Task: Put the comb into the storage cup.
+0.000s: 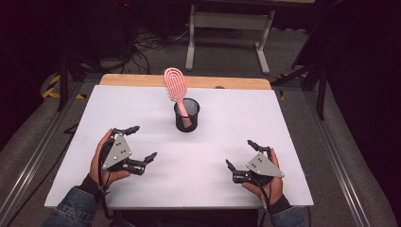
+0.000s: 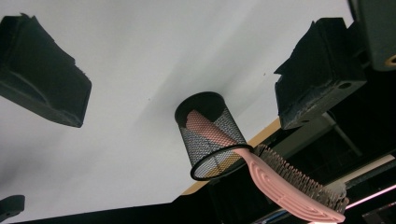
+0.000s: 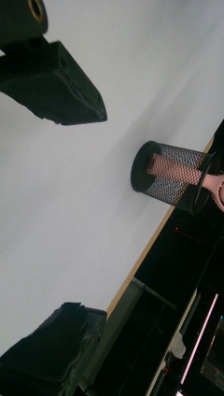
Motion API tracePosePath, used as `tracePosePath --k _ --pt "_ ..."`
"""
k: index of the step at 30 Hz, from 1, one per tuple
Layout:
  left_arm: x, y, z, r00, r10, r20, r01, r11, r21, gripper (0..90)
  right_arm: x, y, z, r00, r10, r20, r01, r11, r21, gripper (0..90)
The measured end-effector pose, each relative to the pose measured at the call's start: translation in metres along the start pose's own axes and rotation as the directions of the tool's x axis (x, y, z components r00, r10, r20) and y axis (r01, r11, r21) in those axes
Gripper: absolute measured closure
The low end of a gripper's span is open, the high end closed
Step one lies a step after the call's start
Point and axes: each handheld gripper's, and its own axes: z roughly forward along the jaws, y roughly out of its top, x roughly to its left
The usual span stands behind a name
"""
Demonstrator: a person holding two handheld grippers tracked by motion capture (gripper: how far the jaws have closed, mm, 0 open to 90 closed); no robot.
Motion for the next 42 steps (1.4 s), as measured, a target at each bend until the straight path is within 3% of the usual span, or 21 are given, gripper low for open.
tracePosePath --k 9,22,26,34,38,42 --pt "-0.004 -0.015 -0.008 0.9996 -0.013 -0.025 0.013 0.9998 0.012 4.4 0.001 0.001 -0.001 1.0000 -0.005 0.001 0.005 1.000 -0.004 6.1" --pt "-0.005 -0.040 -0.020 0.9980 -0.029 -0.057 0.033 0.9966 0.076 4.1 0.002 0.000 0.000 1.0000 -0.005 -0.003 0.005 1.000 -0.003 6.1" --pt "-0.005 -0.049 -0.023 0.9951 -0.055 -0.082 0.062 0.9945 0.085 3.6 0.002 -0.001 -0.002 1.0000 -0.006 0.000 0.006 1.000 0.002 6.1" --pt "-0.009 -0.062 -0.031 0.9931 -0.085 -0.081 0.093 0.9894 0.111 3.6 0.004 -0.001 -0.002 1.0000 -0.008 -0.003 0.008 1.000 0.004 6.1" --pt "-0.009 -0.067 -0.036 0.9884 -0.129 -0.080 0.138 0.9846 0.108 3.9 0.003 -0.002 -0.002 1.0000 0.001 -0.005 -0.001 1.000 0.006 5.8" --pt "-0.009 -0.066 -0.036 0.9889 -0.127 -0.077 0.134 0.9857 0.101 3.9 0.003 -0.003 -0.002 1.0000 0.000 -0.009 0.000 1.000 0.011 5.5"
